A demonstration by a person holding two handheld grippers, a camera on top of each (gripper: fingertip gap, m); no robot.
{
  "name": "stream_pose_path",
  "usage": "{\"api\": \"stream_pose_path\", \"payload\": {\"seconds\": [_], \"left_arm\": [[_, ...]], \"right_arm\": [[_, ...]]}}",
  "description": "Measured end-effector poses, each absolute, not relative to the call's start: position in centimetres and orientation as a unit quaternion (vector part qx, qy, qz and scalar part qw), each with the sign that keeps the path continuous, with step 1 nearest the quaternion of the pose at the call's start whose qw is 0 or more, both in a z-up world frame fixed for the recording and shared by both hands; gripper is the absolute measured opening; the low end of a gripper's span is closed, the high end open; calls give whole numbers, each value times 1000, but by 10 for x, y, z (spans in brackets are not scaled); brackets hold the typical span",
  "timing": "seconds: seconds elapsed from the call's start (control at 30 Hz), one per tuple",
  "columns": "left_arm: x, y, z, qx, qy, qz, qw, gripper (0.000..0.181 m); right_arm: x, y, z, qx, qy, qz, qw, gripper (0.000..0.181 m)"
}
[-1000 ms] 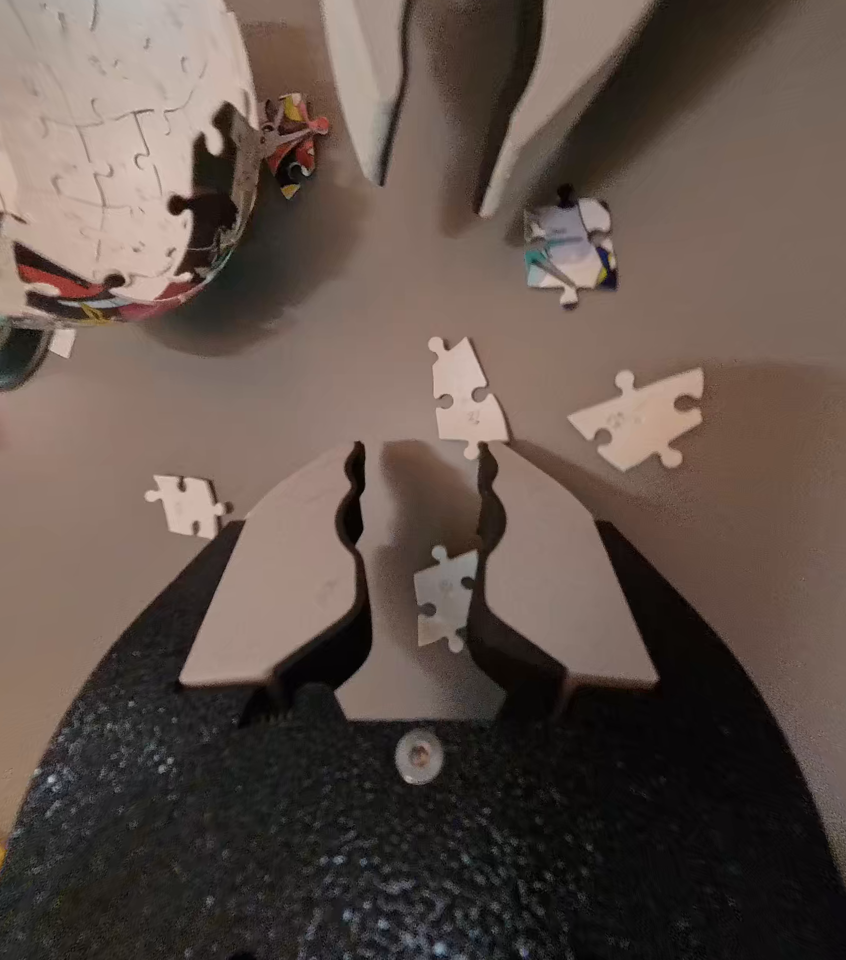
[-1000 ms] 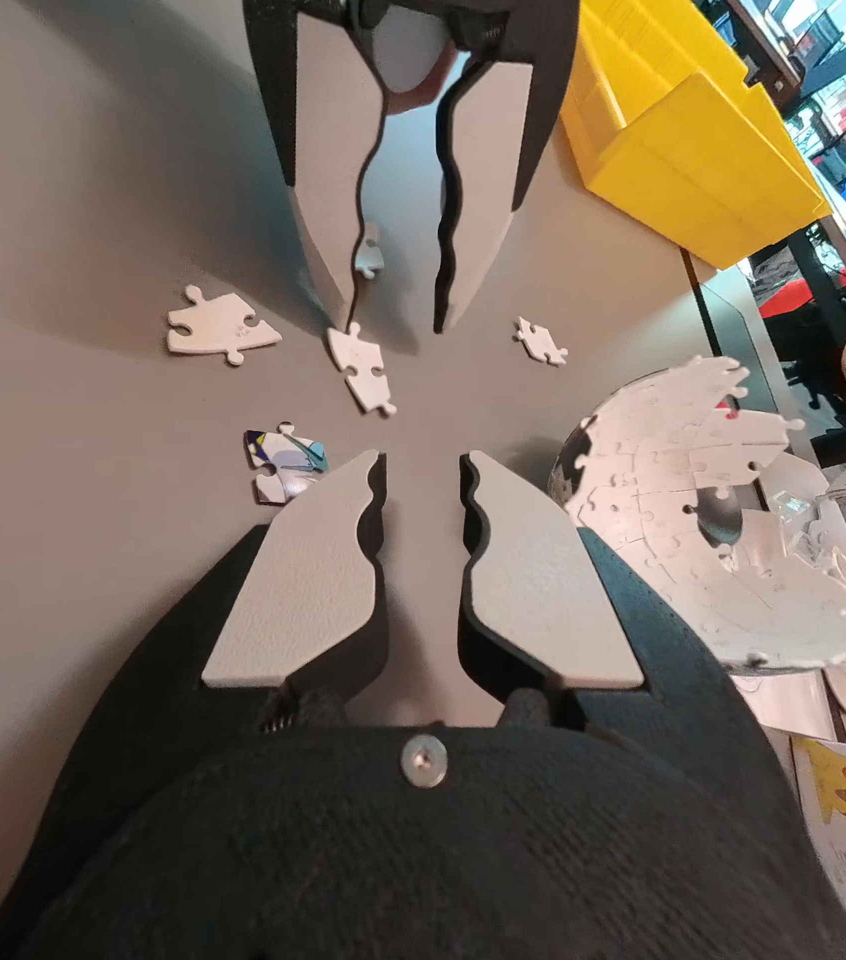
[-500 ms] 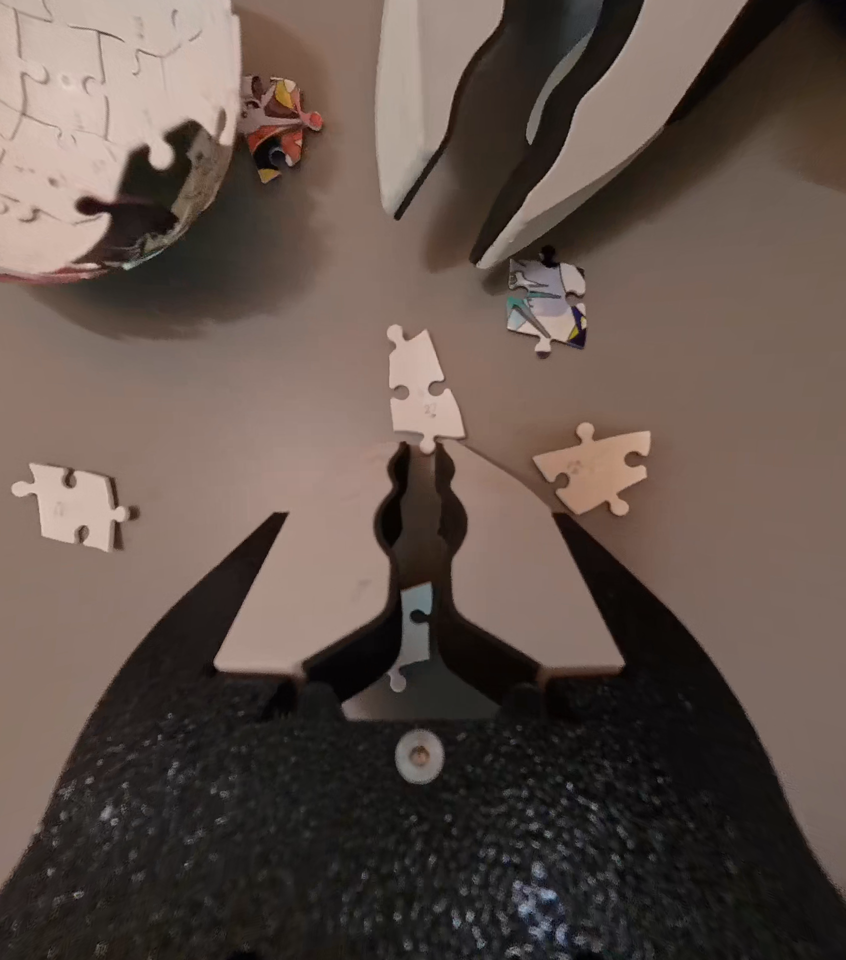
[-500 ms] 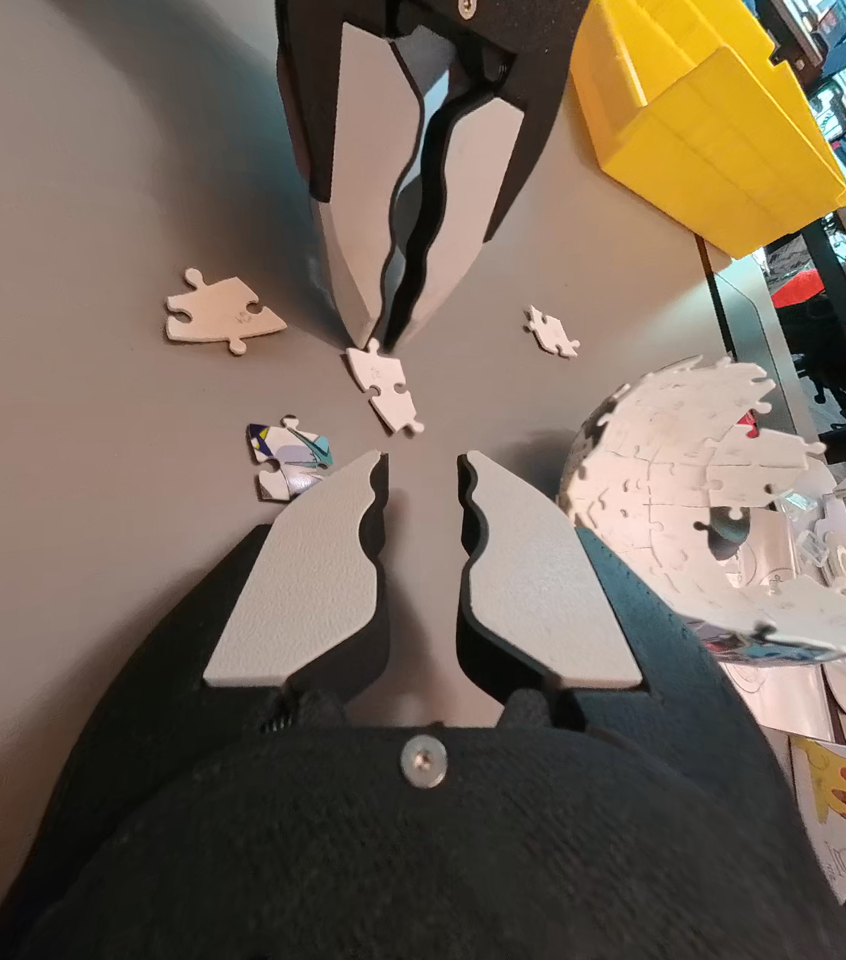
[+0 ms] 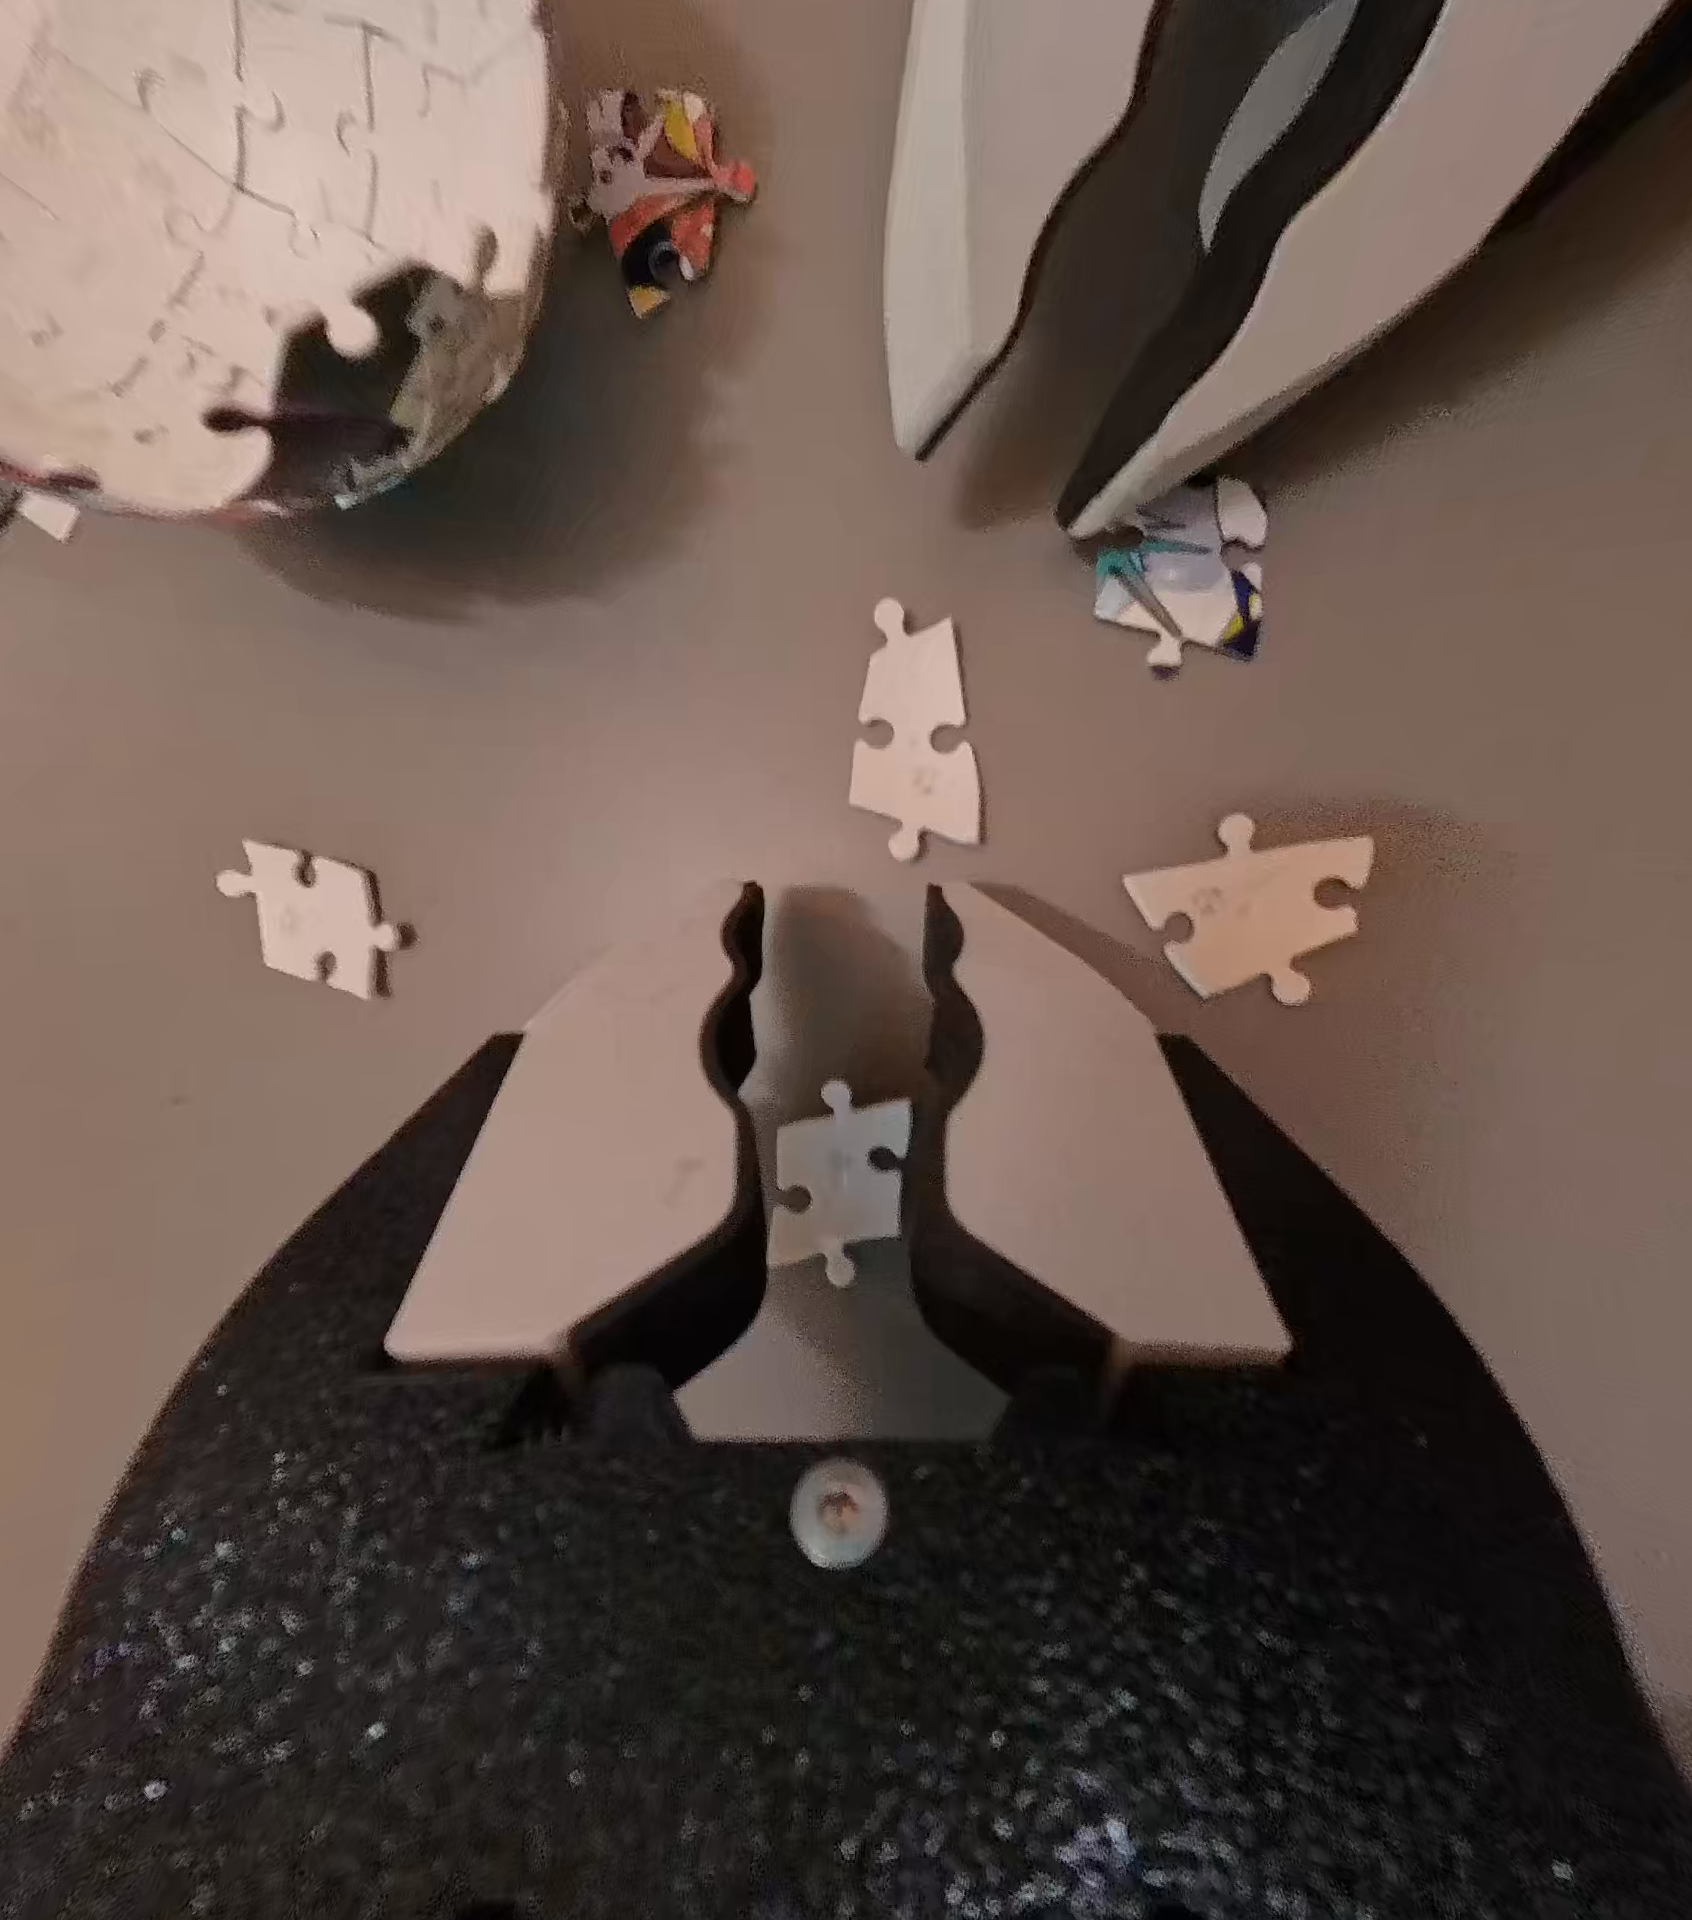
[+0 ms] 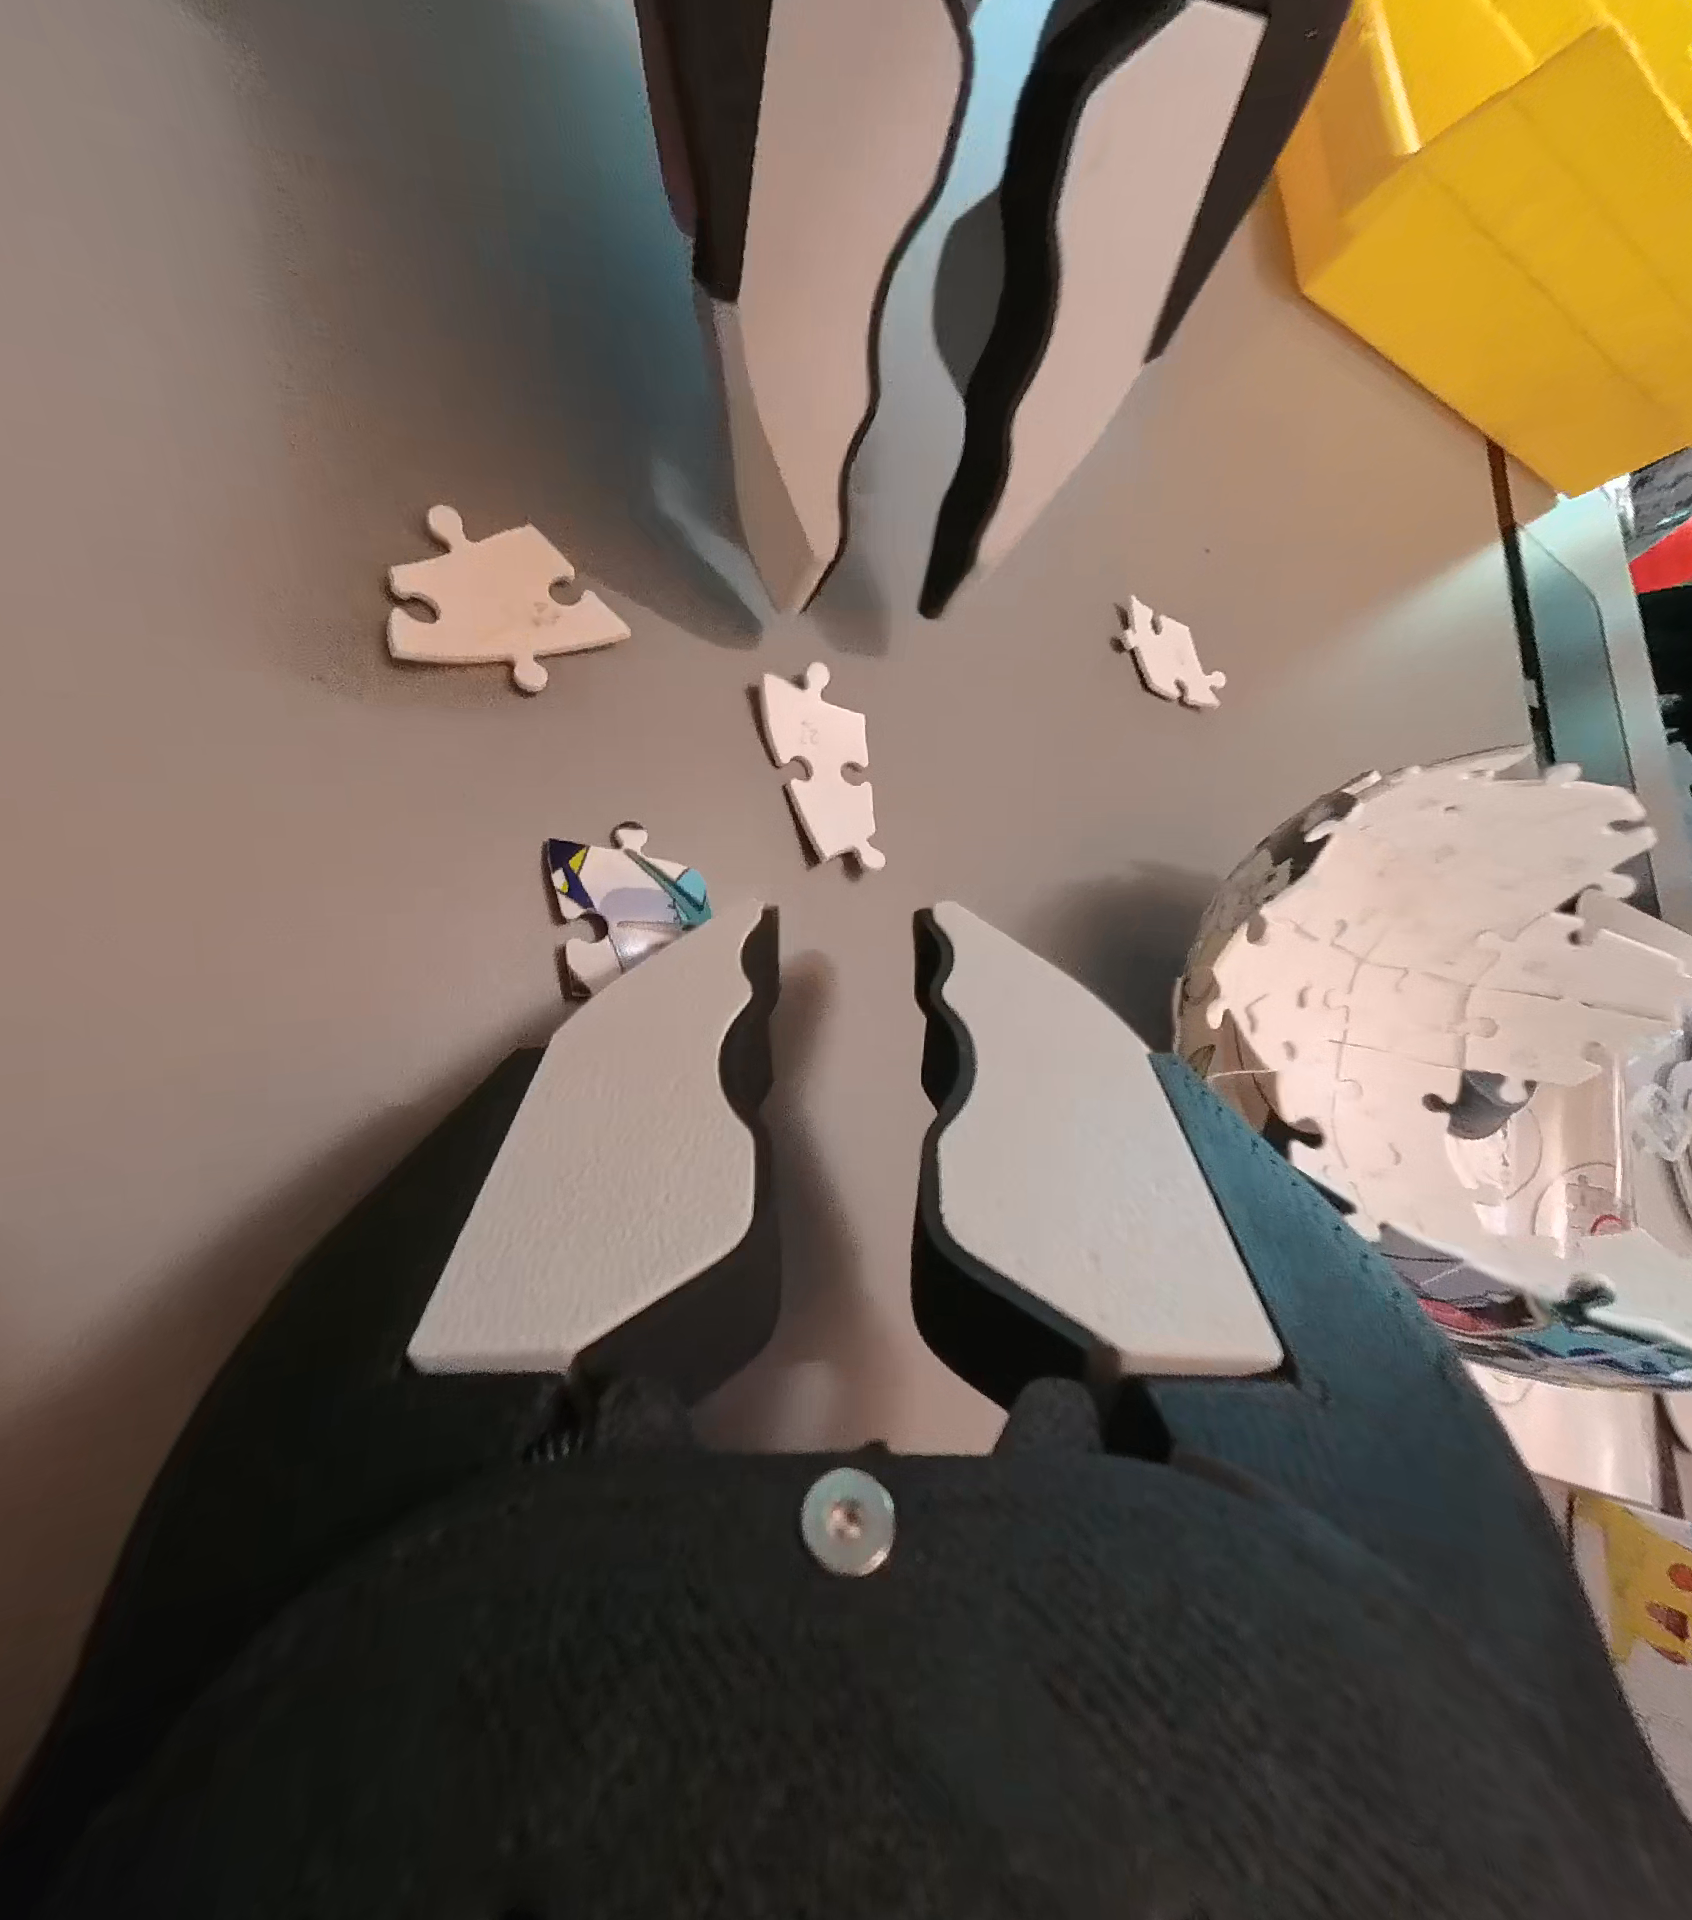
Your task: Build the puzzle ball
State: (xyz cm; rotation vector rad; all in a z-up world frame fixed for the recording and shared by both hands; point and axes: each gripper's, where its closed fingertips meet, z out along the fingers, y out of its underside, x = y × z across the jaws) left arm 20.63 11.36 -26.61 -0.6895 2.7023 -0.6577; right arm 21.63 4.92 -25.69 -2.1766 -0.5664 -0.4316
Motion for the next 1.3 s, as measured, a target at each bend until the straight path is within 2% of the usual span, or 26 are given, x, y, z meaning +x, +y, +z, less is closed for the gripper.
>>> {"api": "stream_pose_path", "payload": {"seconds": [0.03, 0.17, 0.4, 0.5, 0.57, 0.7, 0.8, 0.87, 0.97, 1.1, 1.3], "left_arm": [[210, 111, -265, -236, 933, -226, 149, 29], [230, 110, -250, -278, 909, -264, 162, 28], [295, 133, -193, -511, 742, -394, 182, 34], [318, 141, -184, -544, 737, -354, 189, 41], [329, 138, -187, -555, 754, -311, 162, 43], [346, 125, -186, -539, 795, -252, 117, 46], [352, 123, -192, -548, 805, -218, 68, 45], [352, 118, -196, -541, 815, -202, 39, 42], [355, 123, -206, -531, 833, -153, 28, 40], [359, 123, -208, -536, 833, -141, 5, 35], [358, 122, -212, -507, 855, -110, -14, 25]], "right_arm": [[216, 49, -259, -868, -226, -169, 409, 25], [214, 49, -260, -870, -228, -165, 405, 25], [215, 44, -252, -869, -214, -154, 419, 25], [214, 41, -241, -861, -202, -146, 443, 24], [220, 31, -227, -854, -171, -138, 472, 23], [272, -5, -177, -796, -8, -179, 578, 21], [328, -37, -158, -740, 131, -201, 629, 34], [350, -39, -157, -742, 136, -184, 630, 36], [388, -34, -165, -780, 149, -164, 585, 41], [421, -15, -161, -768, 197, -96, 601, 41], [425, 20, -179, -804, 143, -18, 577, 43]]}}
